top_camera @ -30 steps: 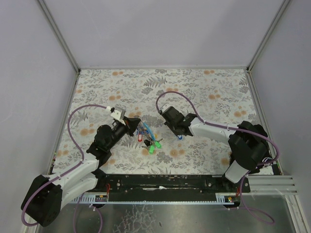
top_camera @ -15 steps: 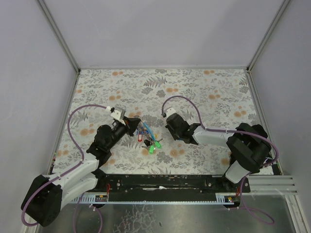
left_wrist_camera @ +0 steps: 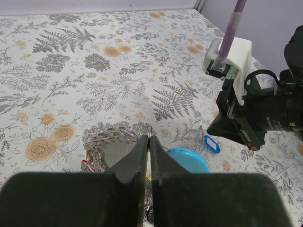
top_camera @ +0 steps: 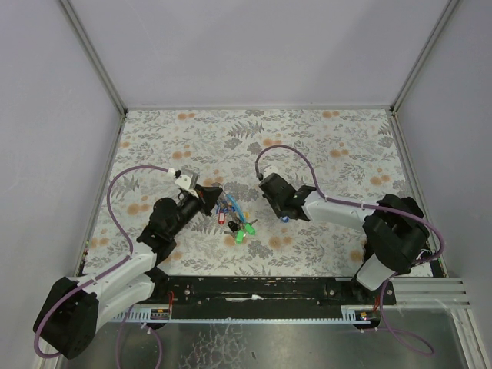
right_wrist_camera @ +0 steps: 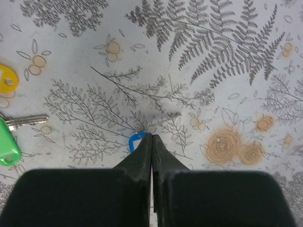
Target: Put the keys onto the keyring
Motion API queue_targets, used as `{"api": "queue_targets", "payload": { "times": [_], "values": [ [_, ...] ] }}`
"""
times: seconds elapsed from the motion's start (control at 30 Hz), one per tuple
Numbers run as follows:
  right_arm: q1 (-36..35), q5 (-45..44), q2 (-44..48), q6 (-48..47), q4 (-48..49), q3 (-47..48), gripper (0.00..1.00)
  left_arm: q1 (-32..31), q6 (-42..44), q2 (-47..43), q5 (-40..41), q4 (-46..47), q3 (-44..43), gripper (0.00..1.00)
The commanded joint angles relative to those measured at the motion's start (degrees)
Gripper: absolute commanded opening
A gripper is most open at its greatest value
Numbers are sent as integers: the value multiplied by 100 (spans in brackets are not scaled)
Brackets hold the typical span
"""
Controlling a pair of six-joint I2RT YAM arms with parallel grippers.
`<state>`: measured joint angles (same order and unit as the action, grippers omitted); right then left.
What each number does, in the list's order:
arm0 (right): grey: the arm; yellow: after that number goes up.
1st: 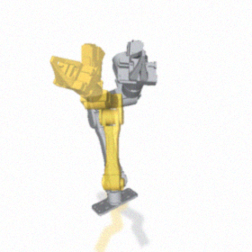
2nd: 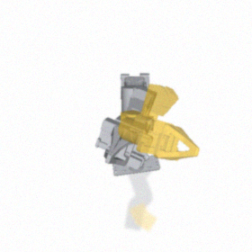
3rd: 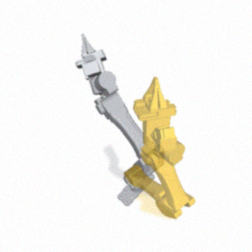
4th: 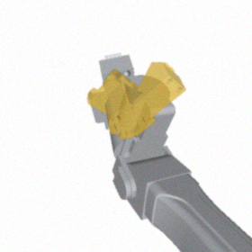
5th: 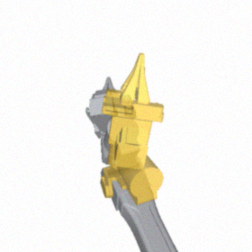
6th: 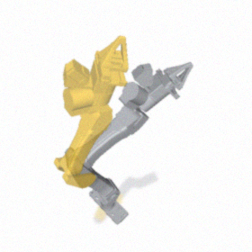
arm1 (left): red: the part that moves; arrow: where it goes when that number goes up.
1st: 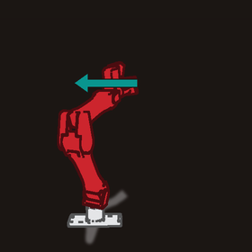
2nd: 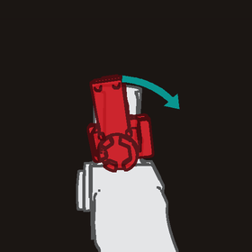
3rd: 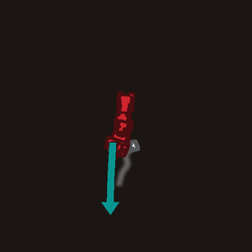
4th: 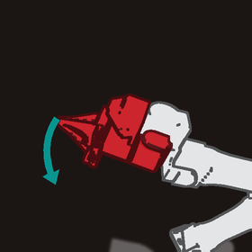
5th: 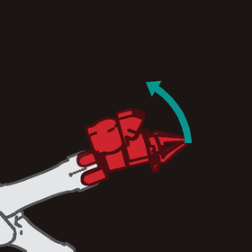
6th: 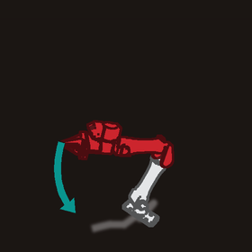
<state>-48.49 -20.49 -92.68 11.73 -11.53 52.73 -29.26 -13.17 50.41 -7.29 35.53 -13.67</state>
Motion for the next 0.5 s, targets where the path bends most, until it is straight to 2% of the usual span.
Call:
{"api": "queue_targets", "payload": {
  "times": [0.0, 0.23, 0.47],
  "values": [
    [-30, -384, 20, 205, -1194, 473, 0, -21, -19, -71, 2, 309, -109, 0],
    [-28, -335, -477, -35, -2603, 1299, 0, -21, -19, -106, -9, 284, -117, 0],
    [12, -160, -1045, -279, -2744, 1645, 1, -21, -19, -115, -26, 271, -116, 0]
  ]
}}
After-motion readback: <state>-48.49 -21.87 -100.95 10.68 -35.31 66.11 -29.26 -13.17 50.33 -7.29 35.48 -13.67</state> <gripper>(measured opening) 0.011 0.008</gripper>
